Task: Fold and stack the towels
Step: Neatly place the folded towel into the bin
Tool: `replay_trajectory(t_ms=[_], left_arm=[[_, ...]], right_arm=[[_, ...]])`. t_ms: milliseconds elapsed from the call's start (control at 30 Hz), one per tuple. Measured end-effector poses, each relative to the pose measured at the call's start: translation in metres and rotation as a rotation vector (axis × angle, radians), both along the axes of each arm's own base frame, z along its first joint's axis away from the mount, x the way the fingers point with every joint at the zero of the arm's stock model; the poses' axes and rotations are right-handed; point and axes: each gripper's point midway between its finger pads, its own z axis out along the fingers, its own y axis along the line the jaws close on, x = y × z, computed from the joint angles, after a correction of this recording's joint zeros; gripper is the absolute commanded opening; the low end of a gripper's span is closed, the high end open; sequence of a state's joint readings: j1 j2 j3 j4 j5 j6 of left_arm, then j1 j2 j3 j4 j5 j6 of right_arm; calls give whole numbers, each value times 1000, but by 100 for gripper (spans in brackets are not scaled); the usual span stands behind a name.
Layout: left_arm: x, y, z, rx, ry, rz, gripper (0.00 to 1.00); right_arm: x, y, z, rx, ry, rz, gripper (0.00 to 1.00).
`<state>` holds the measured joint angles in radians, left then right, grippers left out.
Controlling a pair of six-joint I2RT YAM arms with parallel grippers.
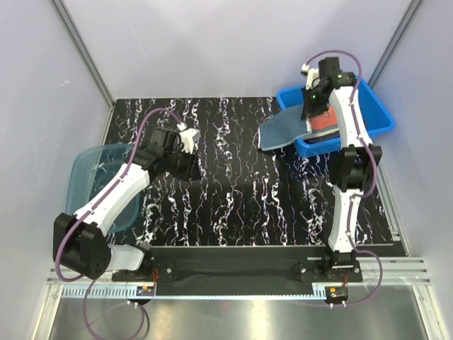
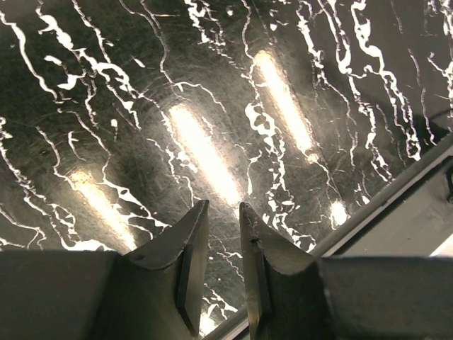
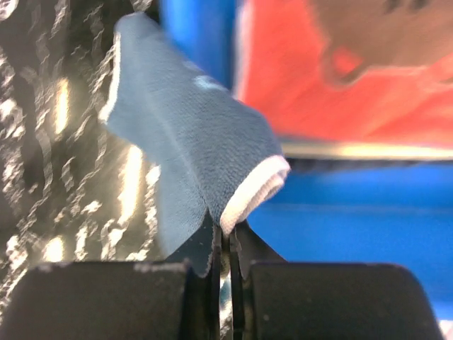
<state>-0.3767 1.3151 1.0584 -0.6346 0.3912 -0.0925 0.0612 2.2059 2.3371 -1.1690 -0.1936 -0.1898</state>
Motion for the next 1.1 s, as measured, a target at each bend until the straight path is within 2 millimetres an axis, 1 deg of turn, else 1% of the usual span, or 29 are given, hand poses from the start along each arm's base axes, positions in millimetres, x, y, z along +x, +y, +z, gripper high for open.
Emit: replay_trajectory(t_ms=[67, 167, 267, 367, 433, 667, 767, 900, 1000, 1100], left_arm=[[-1, -2, 1, -10, 4, -9, 29], [-3, -4, 0, -21, 13, -23, 29], [-5, -7, -2, -30, 26, -37, 29], [-5, -9, -6, -33, 47, -45, 29], [-6, -11, -9, -36, 61, -53, 29], [-7, -16, -18, -47, 106, -73, 29], [-5, -20, -19, -56, 124, -85, 31], [-5, -22, -24, -55, 150, -92, 32], [-7, -23, -28, -57, 174, -99, 32], [-9, -25, -29, -62, 184, -104, 32]], right_arm=[[20, -15, -2, -7, -22, -13, 0], [38, -42, -11, -3, -39, -35, 0], [45, -66, -20, -13, -42, -48, 0], [53, -86, -23, -28, -72, -62, 0], [64, -96, -19, -33, -117, -75, 0], [100, -122, 2, -58, -286, -102, 0], [113, -135, 3, -64, -336, -119, 0], [126, -156, -9, -67, -366, -151, 0], [135, -172, -26, -62, -370, -170, 1], [137, -183, -50, -54, -346, -183, 2]])
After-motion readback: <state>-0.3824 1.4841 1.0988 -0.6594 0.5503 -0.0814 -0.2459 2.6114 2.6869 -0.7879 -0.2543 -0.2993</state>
